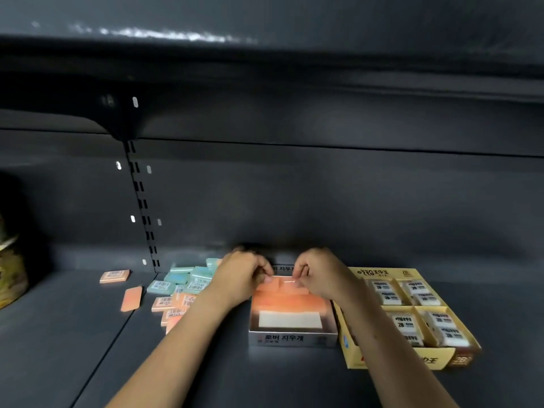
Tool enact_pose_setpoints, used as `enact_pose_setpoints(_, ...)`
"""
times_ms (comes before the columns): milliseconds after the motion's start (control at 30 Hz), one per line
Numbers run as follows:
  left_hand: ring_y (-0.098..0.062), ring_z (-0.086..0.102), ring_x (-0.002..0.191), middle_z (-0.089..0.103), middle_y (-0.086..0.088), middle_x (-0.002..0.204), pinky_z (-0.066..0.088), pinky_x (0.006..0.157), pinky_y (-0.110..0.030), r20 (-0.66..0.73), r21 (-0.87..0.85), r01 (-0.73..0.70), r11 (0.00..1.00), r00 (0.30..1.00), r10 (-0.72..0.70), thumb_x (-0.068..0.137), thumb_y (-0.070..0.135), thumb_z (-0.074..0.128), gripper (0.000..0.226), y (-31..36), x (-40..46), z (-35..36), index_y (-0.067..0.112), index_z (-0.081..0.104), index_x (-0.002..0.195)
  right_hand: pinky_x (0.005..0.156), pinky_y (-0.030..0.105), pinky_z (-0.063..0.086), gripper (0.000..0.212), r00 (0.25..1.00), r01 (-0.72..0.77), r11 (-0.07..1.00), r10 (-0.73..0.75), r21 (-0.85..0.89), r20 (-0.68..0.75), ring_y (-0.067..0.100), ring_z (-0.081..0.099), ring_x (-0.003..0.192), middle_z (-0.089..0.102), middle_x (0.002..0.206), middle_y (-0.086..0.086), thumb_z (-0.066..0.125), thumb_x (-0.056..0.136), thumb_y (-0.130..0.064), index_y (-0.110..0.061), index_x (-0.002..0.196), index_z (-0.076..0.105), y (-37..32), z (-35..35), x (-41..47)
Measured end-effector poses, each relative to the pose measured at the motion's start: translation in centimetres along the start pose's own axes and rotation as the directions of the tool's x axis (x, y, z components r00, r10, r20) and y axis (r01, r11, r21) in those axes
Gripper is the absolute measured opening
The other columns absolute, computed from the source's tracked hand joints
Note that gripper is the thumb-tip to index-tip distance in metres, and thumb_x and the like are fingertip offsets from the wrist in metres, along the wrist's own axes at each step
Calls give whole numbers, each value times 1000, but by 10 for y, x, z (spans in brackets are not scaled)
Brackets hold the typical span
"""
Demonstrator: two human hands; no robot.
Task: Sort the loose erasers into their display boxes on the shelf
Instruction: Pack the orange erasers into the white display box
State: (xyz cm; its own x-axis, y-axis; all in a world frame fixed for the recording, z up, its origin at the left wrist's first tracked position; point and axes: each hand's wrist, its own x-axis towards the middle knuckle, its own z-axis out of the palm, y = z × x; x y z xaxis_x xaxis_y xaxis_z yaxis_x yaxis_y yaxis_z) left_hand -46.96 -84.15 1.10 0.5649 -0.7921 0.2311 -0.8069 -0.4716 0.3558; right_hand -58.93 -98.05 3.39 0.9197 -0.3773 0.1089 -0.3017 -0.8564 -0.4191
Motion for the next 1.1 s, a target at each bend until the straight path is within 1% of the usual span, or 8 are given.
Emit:
enact_pose_setpoints(233,-16,51,95,69,8,88,40,81,-25,-44,30,-18,999,999,19,76,27,68,5,-3,0,2,27,69,81,75,26,54,14,998,0,998,-4,-63,-70,12,65,80,69,89,-3,63,82,-7,-19,83,71,3,4,-2)
enact_pose_setpoints(367,-17,53,96,60,11,81,44,83,-28,-87,47,-29,998,996,33,75,23,66,8,-1,-1,4,29,70,78,74,24,52,17,995,17,999,-20,-38,-93,13,64,81,69,89,-2,59,81,-1,-13,84,71,7,4,-2)
enact_pose_setpoints(433,-16,53,94,56,14,77,45,83,-28,-98,37,-35,999,994,39,72,31,70,3,-1,-2,2,29,71,75,72,26,53,13,995,20,999,-25,-50,-95,13,65,78,69,85,-2,62,81,-3,-12,80,71,6,3,-3)
enact_pose_setpoints(600,-11,52,92,55,17,78,41,80,-23,-42,54,-40,998,998,43,61,49,77,25,2,-6,-1,31,70,77,63,23,49,8,999,-9,999,8,-31,-38,13,64,73,67,78,-2,68,79,-7,-13,73,69,4,6,-4)
enact_pose_setpoints(733,-13,55,100,68,13,91,42,85,-25,-94,80,17,997,996,-9,67,39,74,18,5,-8,0,29,71,82,61,21,44,4,1000,11,1000,-11,-27,-25,13,62,73,65,79,-1,71,78,-10,-10,75,70,3,7,-3)
enact_pose_setpoints(833,-13,56,101,71,11,91,41,87,-25,-113,97,53,994,993,-41,68,38,72,17,6,-7,1,29,70,83,66,27,50,7,1000,11,1000,-11,-19,-13,14,64,71,69,77,1,73,78,-15,-10,74,72,3,7,-2)
enact_pose_setpoints(967,-14,55,102,71,11,90,42,89,-26,-98,101,53,993,994,-43,70,34,71,14,4,-7,3,29,70,83,66,26,49,11,1000,14,1000,-14,-6,-8,12,65,72,71,78,2,74,79,-20,-10,74,73,3,6,-2)
enact_pose_setpoints(1100,-6,63,82,71,12,78,50,83,-28,-79,-92,50,994,995,-57,73,22,70,7,-7,-9,-8,28,70,73,68,29,52,15,1000,26,1000,-27,-16,-13,13,65,72,71,79,4,71,82,-20,-7,76,72,3,5,-4)
